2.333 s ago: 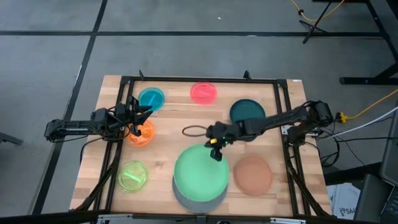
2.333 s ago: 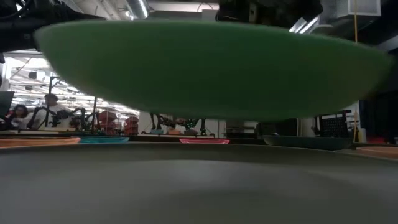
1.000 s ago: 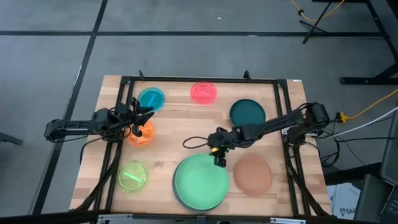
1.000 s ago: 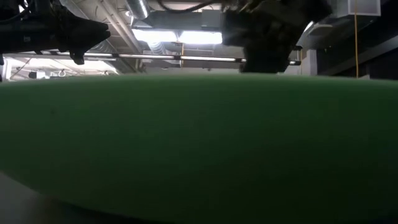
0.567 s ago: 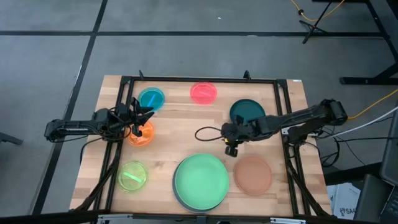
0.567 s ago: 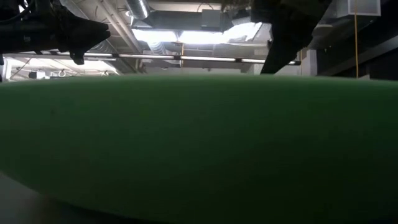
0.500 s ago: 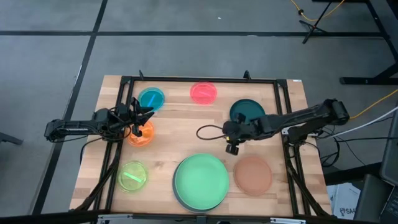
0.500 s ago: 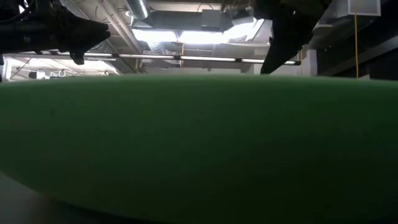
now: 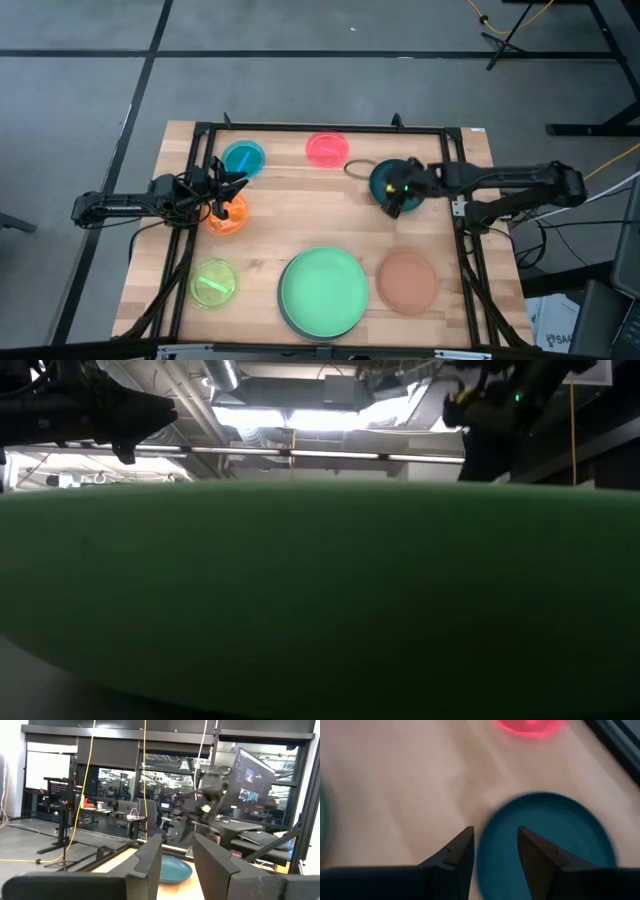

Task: Stack plastic plates
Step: Stack the dark blue plate on top of the green plate, then stack the brown plate on top of the blue plate

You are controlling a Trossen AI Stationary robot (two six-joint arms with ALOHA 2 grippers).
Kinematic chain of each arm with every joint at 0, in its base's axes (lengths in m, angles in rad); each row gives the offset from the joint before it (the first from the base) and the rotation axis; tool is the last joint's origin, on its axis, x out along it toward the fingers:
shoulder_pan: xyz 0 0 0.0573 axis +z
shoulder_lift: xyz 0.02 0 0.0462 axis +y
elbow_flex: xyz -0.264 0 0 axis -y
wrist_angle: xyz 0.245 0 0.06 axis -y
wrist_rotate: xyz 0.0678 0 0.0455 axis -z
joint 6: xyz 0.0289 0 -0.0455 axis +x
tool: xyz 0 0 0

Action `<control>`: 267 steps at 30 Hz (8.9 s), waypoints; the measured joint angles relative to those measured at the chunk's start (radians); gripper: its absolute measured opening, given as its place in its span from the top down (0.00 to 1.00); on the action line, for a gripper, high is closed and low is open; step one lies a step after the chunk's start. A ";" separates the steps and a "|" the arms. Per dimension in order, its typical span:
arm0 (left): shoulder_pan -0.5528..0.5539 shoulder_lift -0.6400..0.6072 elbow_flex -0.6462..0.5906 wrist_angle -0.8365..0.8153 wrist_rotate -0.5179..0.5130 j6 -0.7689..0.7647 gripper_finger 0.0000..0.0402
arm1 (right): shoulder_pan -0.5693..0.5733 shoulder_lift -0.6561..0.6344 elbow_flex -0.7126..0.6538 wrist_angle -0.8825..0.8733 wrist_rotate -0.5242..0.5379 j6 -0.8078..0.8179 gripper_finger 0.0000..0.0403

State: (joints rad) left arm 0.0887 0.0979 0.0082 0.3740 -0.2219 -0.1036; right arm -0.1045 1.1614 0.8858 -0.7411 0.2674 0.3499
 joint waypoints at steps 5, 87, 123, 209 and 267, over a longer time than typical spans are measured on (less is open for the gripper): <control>0.000 0.000 0.000 0.000 -0.002 0.000 0.74 | -0.186 -0.002 -0.044 -0.013 0.001 -0.062 0.65; 0.000 0.000 0.000 0.000 -0.028 -0.001 0.74 | -0.749 0.150 -0.276 0.337 -0.638 -0.226 0.99; 0.000 0.000 0.000 0.000 -0.028 0.000 0.74 | 0.001 0.150 -0.275 0.815 -0.663 0.196 1.00; 0.000 0.000 0.000 -0.004 -0.024 -0.051 0.74 | 0.275 0.598 0.142 0.631 -0.557 0.087 0.79; 0.000 0.000 0.000 -0.026 -0.001 -0.098 0.74 | 0.498 0.093 -0.295 0.134 -0.199 0.305 0.70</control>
State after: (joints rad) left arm 0.0887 0.0978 0.0082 0.3480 -0.2227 -0.2021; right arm 0.3931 1.2541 0.5913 -0.6069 0.0679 0.6544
